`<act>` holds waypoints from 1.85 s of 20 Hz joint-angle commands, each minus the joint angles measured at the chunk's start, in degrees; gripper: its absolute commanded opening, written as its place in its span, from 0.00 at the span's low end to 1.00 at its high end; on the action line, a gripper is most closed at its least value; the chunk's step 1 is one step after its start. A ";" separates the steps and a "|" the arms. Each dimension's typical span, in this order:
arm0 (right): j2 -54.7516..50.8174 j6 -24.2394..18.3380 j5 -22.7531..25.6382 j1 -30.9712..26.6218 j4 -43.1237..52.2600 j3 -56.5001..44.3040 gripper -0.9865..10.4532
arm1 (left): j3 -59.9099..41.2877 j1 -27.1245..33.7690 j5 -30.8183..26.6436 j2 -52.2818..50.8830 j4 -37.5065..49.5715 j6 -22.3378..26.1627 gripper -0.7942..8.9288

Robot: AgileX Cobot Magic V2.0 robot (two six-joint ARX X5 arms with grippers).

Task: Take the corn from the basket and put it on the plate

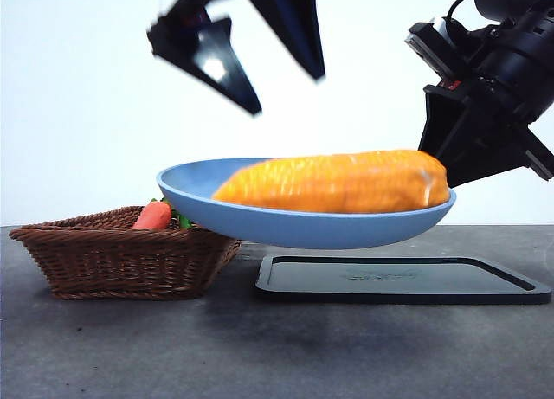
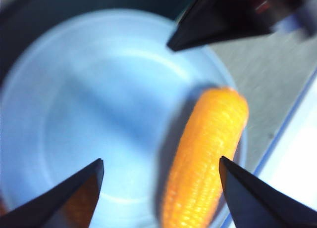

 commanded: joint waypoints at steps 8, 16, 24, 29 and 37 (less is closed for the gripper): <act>0.48 0.57 -0.09 -2.80 2.78 1.25 0.09 | 0.59 0.33 -0.13 -13.60 0.48 -1.64 0.47; 12.04 0.31 0.94 -8.98 4.26 9.05 0.09 | 0.59 0.33 -0.13 -20.06 0.37 -3.21 0.47; 26.56 0.00 1.42 -12.66 3.98 20.48 0.09 | 0.59 0.33 -0.13 -20.55 0.39 -3.61 0.47; 28.74 -3.89 3.34 -16.13 1.40 20.63 0.09 | 0.59 0.33 -0.20 -20.55 0.50 -3.61 0.47; 31.15 -7.30 3.98 -17.07 -1.33 20.61 0.09 | 0.59 0.33 -0.22 -20.52 0.92 -3.61 0.47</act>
